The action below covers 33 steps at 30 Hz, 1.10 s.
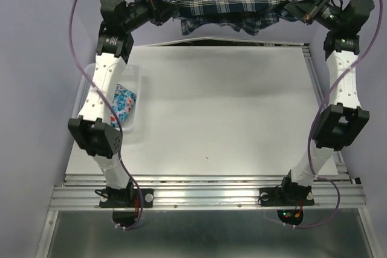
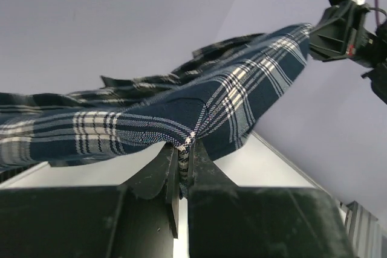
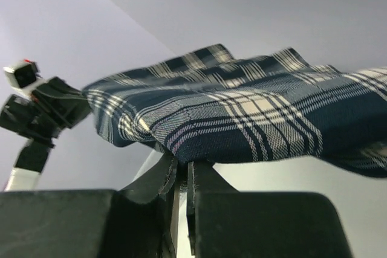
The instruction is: Fold and stack the skirts
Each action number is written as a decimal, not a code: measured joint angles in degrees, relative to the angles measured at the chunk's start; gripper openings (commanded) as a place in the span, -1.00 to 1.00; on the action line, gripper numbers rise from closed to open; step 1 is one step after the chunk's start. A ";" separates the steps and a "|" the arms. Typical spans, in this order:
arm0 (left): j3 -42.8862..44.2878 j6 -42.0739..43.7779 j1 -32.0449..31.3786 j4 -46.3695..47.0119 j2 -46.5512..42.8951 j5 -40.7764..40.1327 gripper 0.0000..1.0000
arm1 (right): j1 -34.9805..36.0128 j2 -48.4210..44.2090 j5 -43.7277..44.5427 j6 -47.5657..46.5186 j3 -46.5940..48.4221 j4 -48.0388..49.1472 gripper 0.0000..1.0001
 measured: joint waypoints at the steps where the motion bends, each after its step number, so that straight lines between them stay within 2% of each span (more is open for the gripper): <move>1: -1.99 0.85 0.11 0.44 -3.08 0.57 -0.99 | 0.00 -1.86 -0.55 -0.68 -1.73 0.42 -0.99; 3: -7.74 2.73 0.31 1.68 -7.52 1.49 -0.89 | 0.00 -5.03 -1.73 -3.54 -6.88 -0.04 -0.99; 4: -10.82 3.50 0.35 1.79 -9.05 1.84 -0.87 | 0.00 -7.10 -2.23 -6.69 -12.37 -1.09 -0.99; 6: -19.19 5.42 0.48 1.68 -10.71 2.60 -0.85 | 0.00 -8.28 -2.69 -13.29 -18.51 -5.20 -0.99; 8: -28.83 7.69 0.52 0.39 -10.84 3.10 -0.84 | 0.00 -7.76 -1.73 -22.49 -25.99 -13.55 -0.99; 13: -46.73 10.82 0.22 -7.65 0.81 3.19 -0.84 | 0.42 -3.50 1.55 -38.16 -38.75 -32.74 -0.99; 16: -52.19 12.15 -0.20 -13.62 4.00 4.04 -0.79 | 0.98 -2.36 3.85 -45.51 -42.12 -43.56 -0.99; 17: -53.11 13.14 -0.20 -15.69 3.76 4.74 -0.74 | 1.05 -2.36 4.85 -48.48 -42.23 -47.65 -0.88; 18: -53.20 13.94 -0.20 -16.72 3.26 5.14 -0.52 | 1.05 -2.45 5.60 -50.69 -42.12 -49.96 -0.67; 19: -53.18 15.78 -0.20 -17.84 2.19 5.55 -0.34 | 1.03 -2.45 6.54 -52.70 -41.66 -52.19 -0.31; 20: -52.98 17.22 -0.20 -18.75 1.22 5.84 -0.12 | 1.03 -2.45 7.61 -54.53 -41.18 -54.16 0.18; 21: -52.57 20.68 -0.22 -20.46 0.22 5.57 0.16 | 1.03 -2.45 9.46 -56.83 -40.46 -56.57 0.29; 22: -52.37 21.73 -0.22 -21.35 -0.59 5.40 0.29 | 0.90 -2.45 10.84 -58.53 -39.74 -58.10 0.40; 23: -52.33 24.50 -0.17 -23.04 -2.19 4.85 0.45 | 0.52 -2.45 12.55 -59.93 -38.84 -59.34 0.70; 24: -52.33 26.73 -0.17 -24.22 -3.28 4.46 0.71 | 0.07 -2.47 14.58 -61.90 -37.75 -60.61 0.76; 26: -52.59 30.56 -0.13 -26.34 -7.56 3.02 0.80 | -0.72 -2.75 17.75 -63.93 -36.20 -61.99 0.79; 30: -52.68 34.16 -0.20 -26.97 -17.25 0.48 0.78 | -1.40 -6.08 23.78 -66.97 -34.67 -63.34 0.77; 32: -52.54 33.97 -0.26 -26.05 -20.81 -1.36 0.74 | -1.16 -8.50 25.70 -67.60 -34.27 -63.30 0.68; 33: -52.35 33.53 -0.46 -25.07 -21.84 -2.45 0.67 | -0.83 -9.84 26.45 -67.82 -34.18 -63.19 0.58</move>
